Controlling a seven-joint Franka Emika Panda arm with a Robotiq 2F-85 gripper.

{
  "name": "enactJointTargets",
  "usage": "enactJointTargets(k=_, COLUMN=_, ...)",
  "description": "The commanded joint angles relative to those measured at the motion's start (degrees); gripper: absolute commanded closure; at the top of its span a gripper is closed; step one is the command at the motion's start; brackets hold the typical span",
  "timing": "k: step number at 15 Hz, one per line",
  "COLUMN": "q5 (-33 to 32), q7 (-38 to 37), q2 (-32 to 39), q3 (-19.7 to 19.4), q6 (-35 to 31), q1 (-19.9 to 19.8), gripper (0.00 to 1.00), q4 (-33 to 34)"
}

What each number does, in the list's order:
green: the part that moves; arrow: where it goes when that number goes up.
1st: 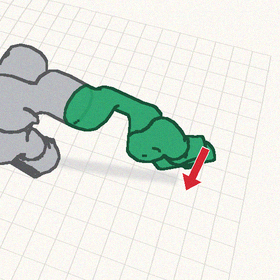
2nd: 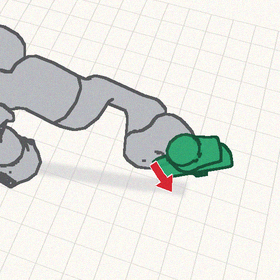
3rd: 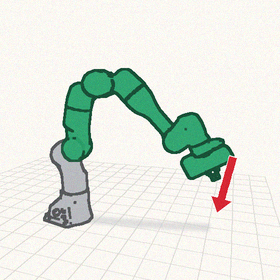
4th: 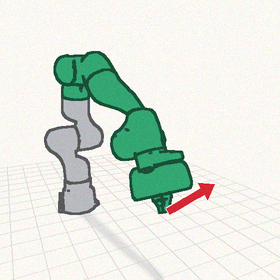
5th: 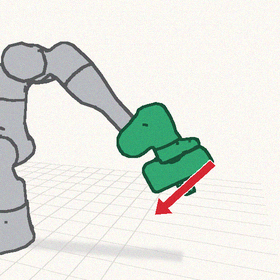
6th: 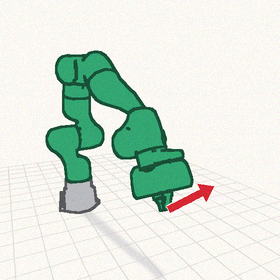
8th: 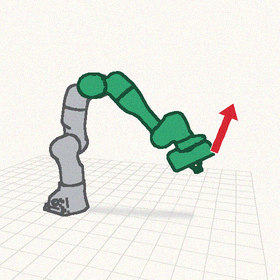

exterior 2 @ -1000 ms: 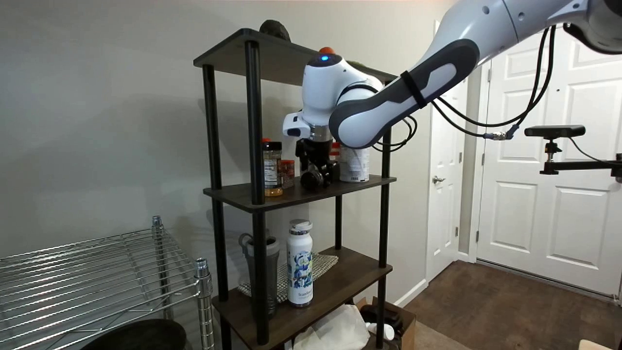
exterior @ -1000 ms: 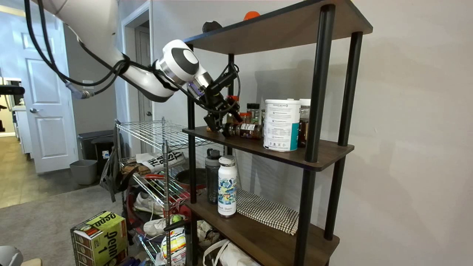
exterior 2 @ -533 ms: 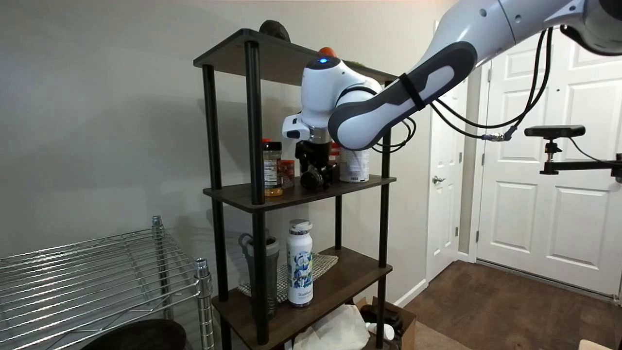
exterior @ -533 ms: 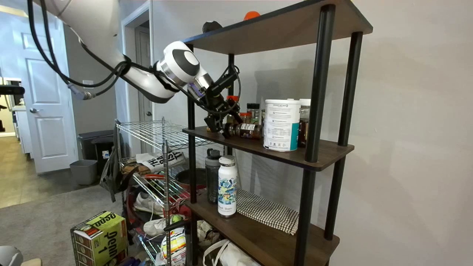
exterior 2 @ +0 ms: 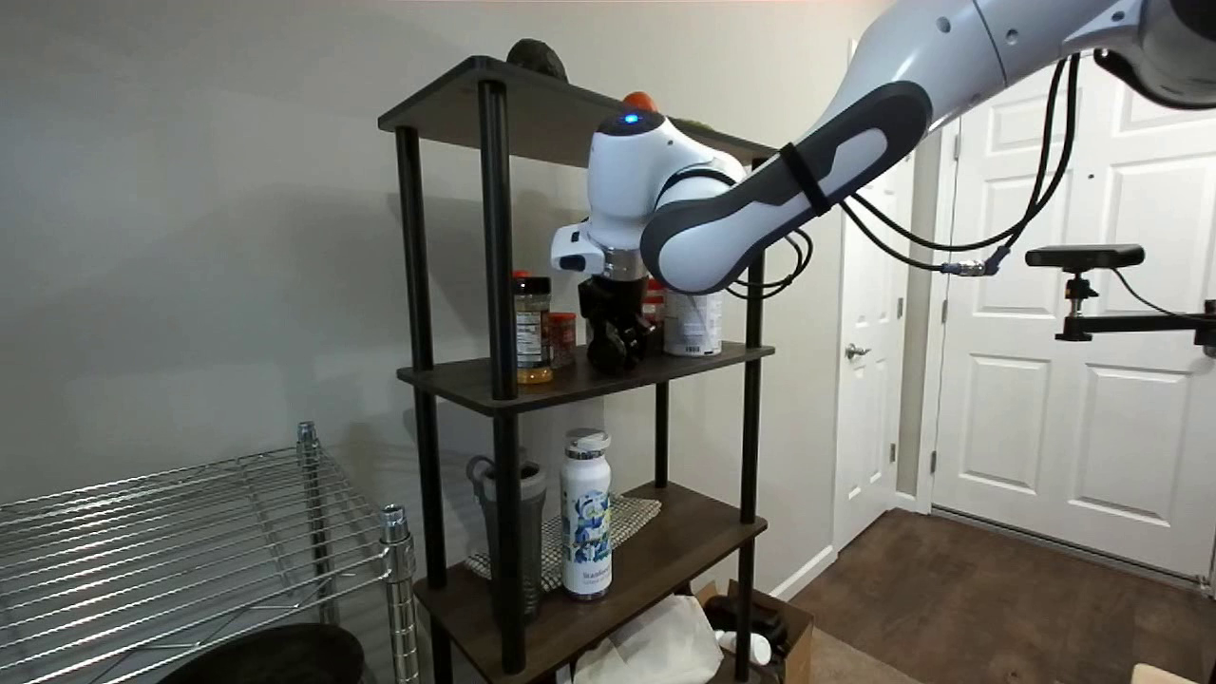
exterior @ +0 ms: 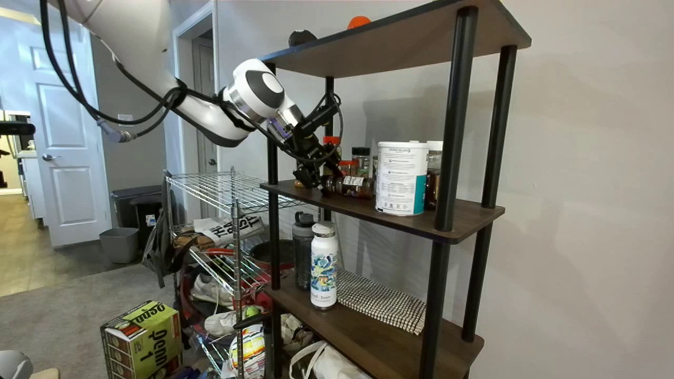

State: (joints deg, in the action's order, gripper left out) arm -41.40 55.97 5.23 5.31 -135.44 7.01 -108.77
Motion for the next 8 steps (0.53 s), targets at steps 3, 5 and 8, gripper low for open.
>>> enactJointTargets(k=3, q5=-1.7, q7=-0.2, q2=0.7, q3=0.3, q6=1.0, q1=-0.1, gripper=0.68, q4=1.0)
enactJointTargets(k=5, q5=-1.7, q7=-0.2, q2=0.8, q3=0.3, q6=1.0, q1=0.0, gripper=0.68, q4=1.1)
enactJointTargets(k=8, q5=-1.3, q7=-0.2, q2=0.5, q3=0.4, q6=0.5, q1=-0.1, gripper=0.68, q4=0.9)
